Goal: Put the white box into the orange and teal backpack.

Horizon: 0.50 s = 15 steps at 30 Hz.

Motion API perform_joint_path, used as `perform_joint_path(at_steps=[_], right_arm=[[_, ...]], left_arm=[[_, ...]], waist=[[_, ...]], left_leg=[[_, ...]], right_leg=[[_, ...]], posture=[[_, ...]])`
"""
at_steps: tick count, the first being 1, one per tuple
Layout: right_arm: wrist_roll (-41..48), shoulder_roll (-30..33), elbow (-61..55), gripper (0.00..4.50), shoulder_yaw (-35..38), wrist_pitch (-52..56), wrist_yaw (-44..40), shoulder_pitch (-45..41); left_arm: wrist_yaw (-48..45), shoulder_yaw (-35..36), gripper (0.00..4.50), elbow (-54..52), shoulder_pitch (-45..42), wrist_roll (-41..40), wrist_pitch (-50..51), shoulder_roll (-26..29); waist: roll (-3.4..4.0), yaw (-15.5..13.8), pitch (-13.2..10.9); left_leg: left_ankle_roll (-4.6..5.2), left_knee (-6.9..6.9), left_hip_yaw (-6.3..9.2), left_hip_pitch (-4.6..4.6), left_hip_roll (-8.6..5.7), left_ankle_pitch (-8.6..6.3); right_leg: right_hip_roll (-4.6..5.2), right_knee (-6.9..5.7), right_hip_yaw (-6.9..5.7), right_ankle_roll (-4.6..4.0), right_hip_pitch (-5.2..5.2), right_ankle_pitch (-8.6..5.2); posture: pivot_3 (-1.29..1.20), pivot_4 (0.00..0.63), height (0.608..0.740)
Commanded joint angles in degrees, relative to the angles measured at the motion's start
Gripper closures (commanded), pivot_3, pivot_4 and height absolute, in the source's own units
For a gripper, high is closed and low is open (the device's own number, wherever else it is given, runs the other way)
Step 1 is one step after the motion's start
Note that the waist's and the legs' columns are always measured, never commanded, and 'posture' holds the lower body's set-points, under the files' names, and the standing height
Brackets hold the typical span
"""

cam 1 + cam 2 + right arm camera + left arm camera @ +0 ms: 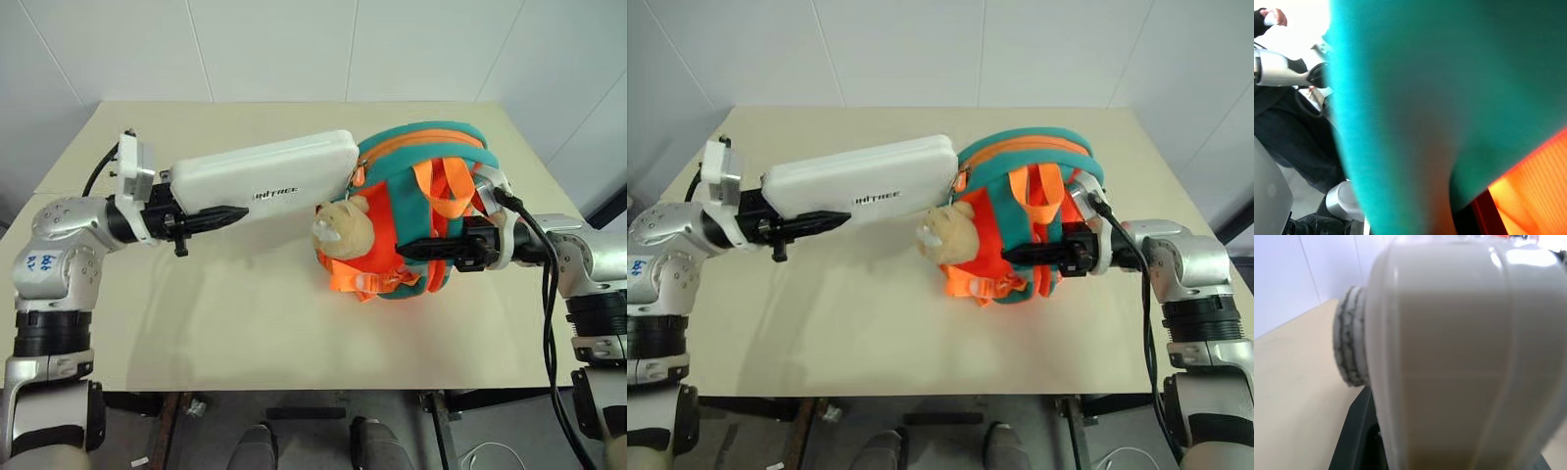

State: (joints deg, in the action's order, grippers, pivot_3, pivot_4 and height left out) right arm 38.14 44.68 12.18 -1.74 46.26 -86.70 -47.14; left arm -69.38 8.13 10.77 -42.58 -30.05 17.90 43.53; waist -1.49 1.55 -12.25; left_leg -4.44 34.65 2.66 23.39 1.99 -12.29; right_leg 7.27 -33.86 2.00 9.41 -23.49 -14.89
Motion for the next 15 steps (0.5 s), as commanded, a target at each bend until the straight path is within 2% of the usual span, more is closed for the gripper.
perform_joint_path(at_steps=[1,7,11,15], right_arm=[[2.8,1.0,-3.1,4.49,2.7,1.4,-1.2,-2.1],[3.0,0.8,-2.6,4.49,2.7,1.2,-1.1,-3.5],[2.4,0.1,-1.5,4.49,2.1,0.2,-1.4,-4.0],[2.3,-0.7,-1.5,4.49,1.8,-0.4,-1.3,-4.0]], left_arm=[[-2.2,-2.8,3.21,2.5,-2.5,3.6,-1.6,1.2],[-5.2,-9.2,3.21,8.1,-9.5,10.2,-3.6,1.0],[0.0,-15.9,3.21,13.0,-17.7,20.0,-4.0,-1.2],[-1.6,-17.6,3.21,16.7,-23.9,19.9,-3.7,-6.4]], waist=[[0.0,0.0,0.0],[-0.01,0.0,0.0],[-0.02,-0.2,0.0],[-0.01,-0.1,0.0]], left_leg=[[0.0,0.0,0.0,0.0,0.0,0.0],[0.02,0.02,0.0,0.09,0.0,-0.01],[0.04,0.13,0.01,0.11,-0.01,-0.02],[0.1,0.31,0.01,0.16,-0.01,-0.07]], right_leg=[[0.0,0.0,0.0,0.0,0.0,0.0],[-0.02,-0.06,0.0,0.03,-0.1,-0.02],[-0.01,-0.07,0.0,0.09,-0.06,0.01],[-0.01,-0.1,0.0,0.13,-0.02,0.03]], posture=[[0.0,0.15,0.74],[0.0,0.15,0.74],[0.0,0.15,0.74],[0.0,0.15,0.74]])
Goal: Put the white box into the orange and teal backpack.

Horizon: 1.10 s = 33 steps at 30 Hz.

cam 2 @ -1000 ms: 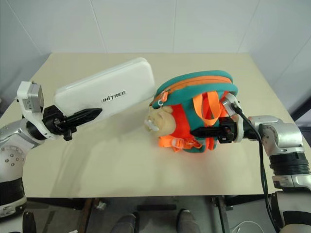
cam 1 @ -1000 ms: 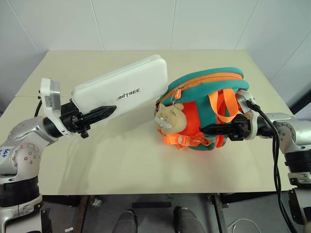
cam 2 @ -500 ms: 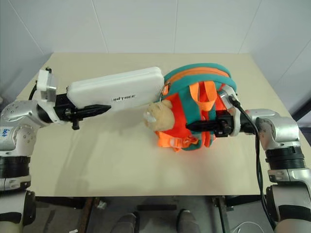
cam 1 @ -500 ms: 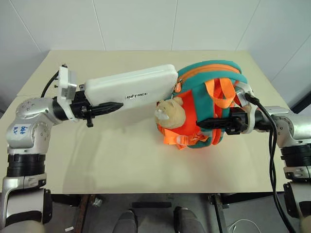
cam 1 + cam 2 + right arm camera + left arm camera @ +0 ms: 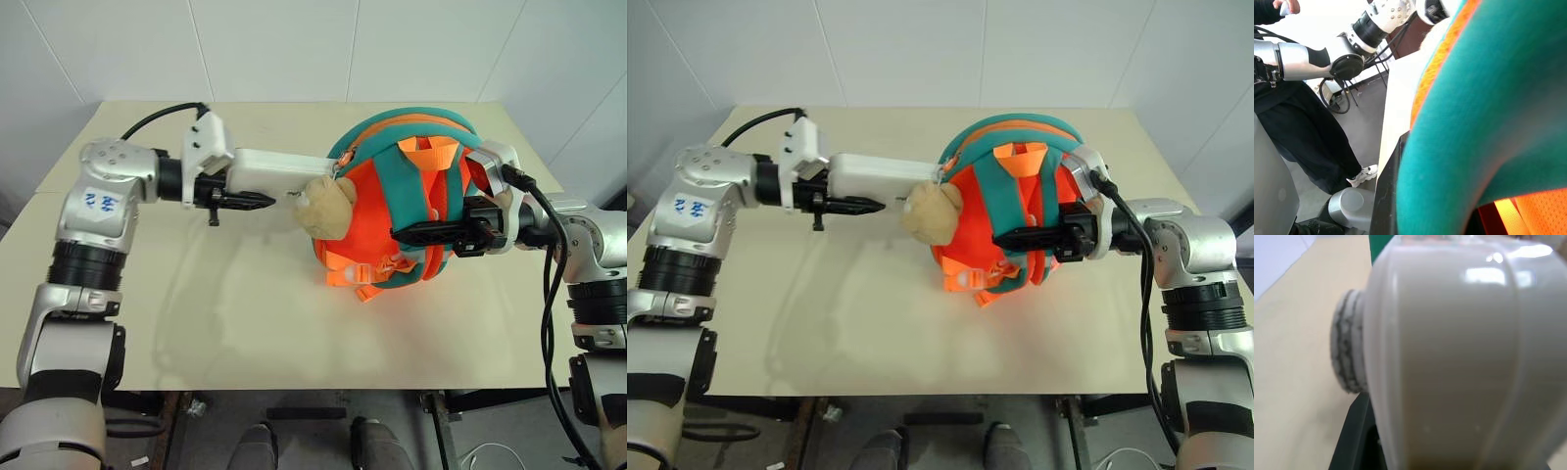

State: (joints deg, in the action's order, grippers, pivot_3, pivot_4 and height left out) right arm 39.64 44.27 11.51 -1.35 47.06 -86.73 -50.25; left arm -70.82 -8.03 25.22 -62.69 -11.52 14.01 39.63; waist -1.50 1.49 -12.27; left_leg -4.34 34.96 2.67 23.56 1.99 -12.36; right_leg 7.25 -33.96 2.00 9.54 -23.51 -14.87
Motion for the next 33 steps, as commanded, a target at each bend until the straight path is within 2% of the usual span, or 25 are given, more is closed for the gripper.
perform_joint_path(at_steps=[1,10,14,16,24,25,28,33], right_arm=[[0.8,-0.5,-0.8,4.49,1.4,-1.3,-1.3,-0.8],[1.0,-2.2,-1.4,4.49,1.7,-1.9,-0.3,0.3],[1.1,-2.9,-1.9,4.49,1.9,-2.0,0.1,0.8],[1.3,-3.2,-2.1,4.5,2.1,-2.0,0.3,1.0],[1.4,-3.8,-2.5,4.5,2.3,-2.3,1.1,1.8],[1.4,-3.8,-2.5,4.5,2.3,-2.3,1.1,1.8],[1.3,-4.0,-2.3,4.5,2.2,-2.6,1.4,1.8],[0.8,-3.9,-1.9,4.5,2.0,-2.9,1.4,1.8]], left_arm=[[-0.3,-2.0,3.21,3.2,-5.4,1.7,0.9,-4.0],[-2.4,-4.7,3.21,9.9,-12.2,3.6,3.5,-13.5],[-0.8,-5.7,3.21,12.7,-12.8,6.5,2.2,-15.3],[-0.7,-6.4,2.49,13.1,-12.5,7.7,1.6,-15.6],[-2.9,-5.0,0.18,10.1,-11.8,7.1,4.1,-13.8],[-1.6,-4.0,0.03,10.4,-12.0,6.8,3.7,-13.8],[-0.2,-0.8,0.03,11.8,-12.9,6.3,-0.2,-11.2],[-5.1,1.3,0.03,12.4,-11.5,5.3,-3.9,-6.1]], waist=[[0.0,0.0,0.0],[0.04,0.2,0.0],[0.04,0.0,0.0],[0.05,0.1,0.0],[0.05,0.1,0.0],[0.05,0.1,0.0],[0.05,0.1,0.0],[0.05,0.2,0.0]], left_leg=[[0.0,0.01,0.0,0.02,0.0,0.0],[0.0,0.12,0.02,0.55,0.0,0.01],[-0.13,0.16,0.02,0.65,-0.03,0.08],[-0.13,0.15,0.02,0.65,-0.03,0.08],[-0.11,0.2,0.03,0.62,-0.03,0.07],[-0.11,0.2,0.03,0.61,-0.03,0.07],[-0.11,0.23,0.05,0.61,-0.03,0.08],[-0.11,0.24,0.05,0.58,-0.03,0.08]], right_leg=[[0.0,-0.01,0.0,0.0,-0.02,0.0],[0.0,-0.28,0.0,0.16,-0.46,-0.01],[0.01,-0.18,0.0,0.21,-0.46,-0.05],[0.01,-0.16,0.0,0.22,-0.46,-0.06],[0.0,-0.29,0.0,0.21,-0.46,-0.07],[0.0,-0.31,0.0,0.21,-0.46,-0.07],[0.01,-0.36,0.0,0.21,-0.46,-0.07],[0.0,-0.43,0.01,0.19,-0.47,-0.08]], posture=[[0.0,0.15,0.74],[0.0,0.15,0.74],[0.0,0.15,0.74],[0.0,0.15,0.74],[0.0,0.15,0.74],[0.0,0.15,0.74],[0.0,0.15,0.74],[0.0,0.15,0.74]])
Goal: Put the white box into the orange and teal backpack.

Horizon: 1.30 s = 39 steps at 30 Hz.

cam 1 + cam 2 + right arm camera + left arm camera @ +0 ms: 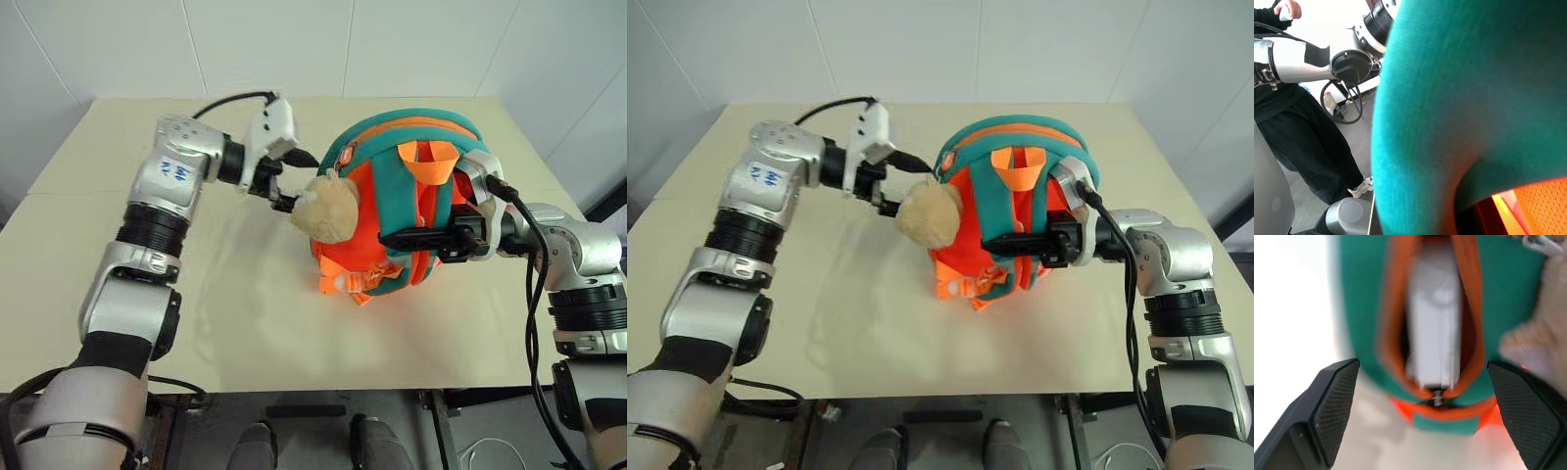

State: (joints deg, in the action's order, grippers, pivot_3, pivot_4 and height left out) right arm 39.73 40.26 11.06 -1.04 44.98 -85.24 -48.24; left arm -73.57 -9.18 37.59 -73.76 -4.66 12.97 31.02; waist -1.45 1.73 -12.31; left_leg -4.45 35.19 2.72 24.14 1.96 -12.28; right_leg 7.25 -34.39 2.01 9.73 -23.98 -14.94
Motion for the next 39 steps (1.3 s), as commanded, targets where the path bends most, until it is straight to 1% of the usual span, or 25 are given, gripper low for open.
perform_joint_path(at_steps=[1,5,7,9,14,16,20,21,34,37,39], right_arm=[[0.6,0.1,-1.5,4.5,1.6,-0.9,-0.1,-0.1],[0.4,-0.1,-1.2,4.5,1.5,-1.0,0.0,-0.3],[0.3,-0.2,-1.1,4.5,1.5,-1.1,0.2,-0.3],[0.3,-0.2,-1.2,4.5,1.5,-1.2,0.4,-0.2],[0.3,-0.2,-1.3,4.5,1.8,-1.2,0.9,0.0],[0.3,-0.2,-1.5,4.5,2.0,-1.2,1.3,0.2],[0.5,-0.2,-2.0,4.5,2.2,-1.2,1.9,0.6],[0.6,-0.2,-2.2,4.5,2.3,-1.1,2.1,0.7],[1.4,-0.9,-3.8,4.5,3.5,-0.9,4.0,2.3],[1.4,-1.1,-3.7,4.5,3.4,-1.0,4.1,2.4],[1.4,-1.1,-3.7,4.5,3.4,-0.9,4.1,2.4]], left_arm=[[-2.7,2.7,0.03,0.5,-0.3,-1.4,-3.5,3.4],[-2.3,3.8,0.03,4.4,-0.6,-0.8,-6.8,5.0],[-1.4,4.3,0.41,6.3,-1.0,-0.7,-7.6,4.7],[-1.4,4.3,0.9,6.9,-1.2,-1.0,-7.8,4.0],[0.1,4.0,2.57,8.1,-1.2,-1.0,-9.6,1.0],[0.1,3.6,3.12,8.5,-1.2,-1.2,-9.4,-1.4],[-0.8,3.4,4.37,8.5,-1.5,-1.3,-9.2,-3.8],[-1.1,3.4,4.44,8.5,-1.6,-1.3,-9.1,-4.2],[4.4,2.4,4.44,13.7,-2.7,0.9,-11.3,-12.3],[4.2,2.6,4.44,13.5,-2.6,0.5,-11.2,-12.7],[3.2,3.5,4.44,12.3,-2.8,-0.5,-9.6,-11.6]], waist=[[0.0,-0.1,0.0],[0.0,-0.2,0.0],[0.0,-0.2,0.0],[0.0,-0.2,0.0],[0.0,-0.2,0.0],[0.0,-0.2,0.0],[0.0,0.0,0.0],[0.0,0.1,0.0],[0.0,-0.2,0.0],[0.0,0.0,0.0],[0.0,-0.1,0.0]], left_leg=[[0.0,0.0,0.0,0.01,0.0,0.0],[0.02,0.0,0.0,0.01,0.0,-0.01],[0.08,0.01,0.0,0.01,0.0,-0.04],[0.12,0.02,0.0,0.01,0.0,-0.06],[0.12,0.02,0.01,0.01,0.0,-0.05],[0.12,0.03,0.01,0.01,0.0,-0.05],[0.13,0.07,0.01,0.01,0.0,-0.04],[0.13,0.07,0.01,0.0,0.0,-0.04],[0.14,0.29,0.02,0.02,-0.01,-0.05],[0.14,0.3,0.03,0.01,-0.01,-0.05],[0.14,0.3,0.03,0.0,-0.01,-0.05]], right_leg=[[0.0,0.01,0.0,0.0,0.0,0.0],[0.0,0.0,0.0,0.0,0.0,0.0],[0.0,-0.02,0.0,0.0,0.0,0.0],[0.0,-0.04,0.0,0.0,0.0,0.0],[0.0,-0.05,0.0,0.0,0.0,0.0],[0.0,-0.05,0.0,0.0,0.0,0.0],[0.0,-0.09,0.0,0.0,0.0,0.0],[0.0,-0.1,0.0,0.0,0.0,0.0],[0.01,-0.24,0.0,0.0,0.01,0.0],[0.0,-0.29,0.01,0.0,0.01,0.0],[0.0,-0.3,0.01,0.0,0.01,0.0]], posture=[[0.0,0.15,0.74],[0.0,0.15,0.74],[0.0,0.15,0.74],[0.0,0.15,0.74],[0.0,0.15,0.74],[0.0,0.15,0.74],[0.0,0.15,0.74],[0.0,0.15,0.74],[0.0,0.15,0.74],[0.0,0.15,0.74],[0.0,0.15,0.74]])
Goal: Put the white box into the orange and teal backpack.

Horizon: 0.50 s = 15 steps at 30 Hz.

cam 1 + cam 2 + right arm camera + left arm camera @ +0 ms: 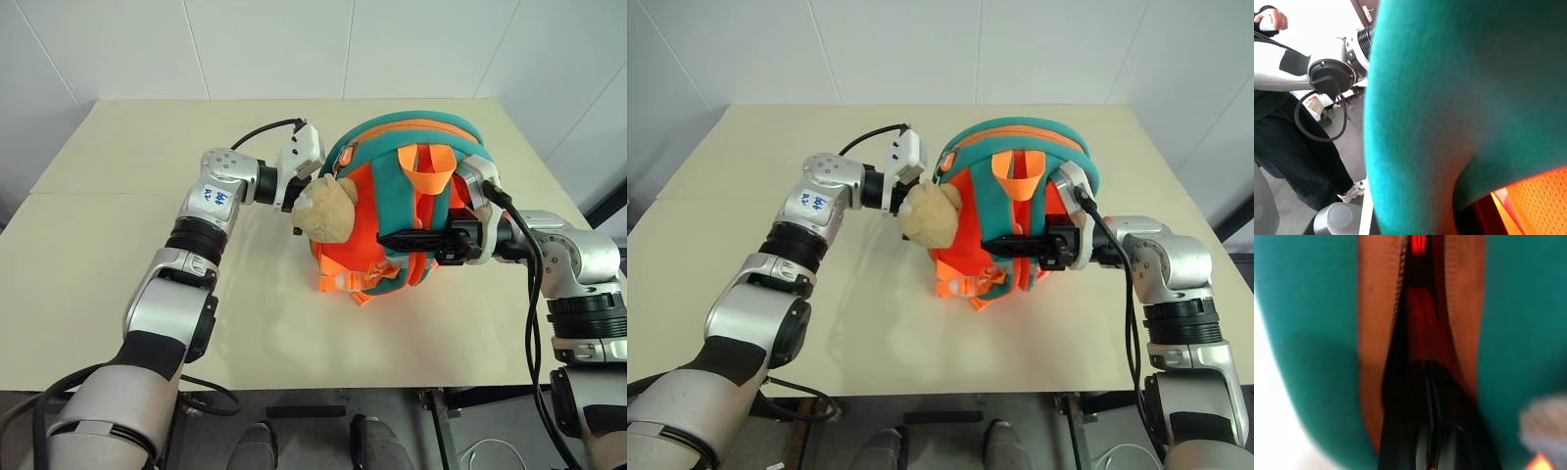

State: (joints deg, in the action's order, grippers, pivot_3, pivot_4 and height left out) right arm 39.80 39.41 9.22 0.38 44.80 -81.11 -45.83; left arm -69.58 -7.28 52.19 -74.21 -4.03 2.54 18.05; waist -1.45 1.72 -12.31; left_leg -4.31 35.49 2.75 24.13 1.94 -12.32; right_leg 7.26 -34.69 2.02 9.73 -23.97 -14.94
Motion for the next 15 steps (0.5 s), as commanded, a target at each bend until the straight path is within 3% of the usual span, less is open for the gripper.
perform_joint_path(at_steps=[1,5,15], right_arm=[[1.4,-0.2,-1.9,4.5,2.0,-0.8,-0.1,0.0],[1.1,-0.4,-1.3,4.5,1.8,-1.0,-0.2,-0.1],[0.5,-0.5,0.2,4.5,1.3,-1.8,-0.9,-0.8]], left_arm=[[-1.2,1.8,4.44,-2.9,-2.4,-1.4,1.5,2.0],[-3.3,2.7,3.55,-6.5,-1.4,-1.7,3.7,7.3],[-9.4,6.0,0.36,-17.1,4.1,-5.3,8.0,18.9]], waist=[[0.0,-0.1,0.0],[0.0,0.1,0.0],[0.01,0.1,0.0]], left_leg=[[0.0,0.0,0.0,0.0,0.0,0.0],[0.0,0.01,0.0,0.0,0.0,0.0],[0.0,0.0,0.0,0.0,0.0,0.0]], right_leg=[[0.0,0.0,0.0,0.0,0.0,0.0],[0.0,-0.02,0.01,0.0,-0.01,0.0],[0.0,-0.02,0.02,-0.01,-0.01,0.0]], posture=[[0.0,0.15,0.74],[0.0,0.15,0.74],[0.0,0.15,0.74]])
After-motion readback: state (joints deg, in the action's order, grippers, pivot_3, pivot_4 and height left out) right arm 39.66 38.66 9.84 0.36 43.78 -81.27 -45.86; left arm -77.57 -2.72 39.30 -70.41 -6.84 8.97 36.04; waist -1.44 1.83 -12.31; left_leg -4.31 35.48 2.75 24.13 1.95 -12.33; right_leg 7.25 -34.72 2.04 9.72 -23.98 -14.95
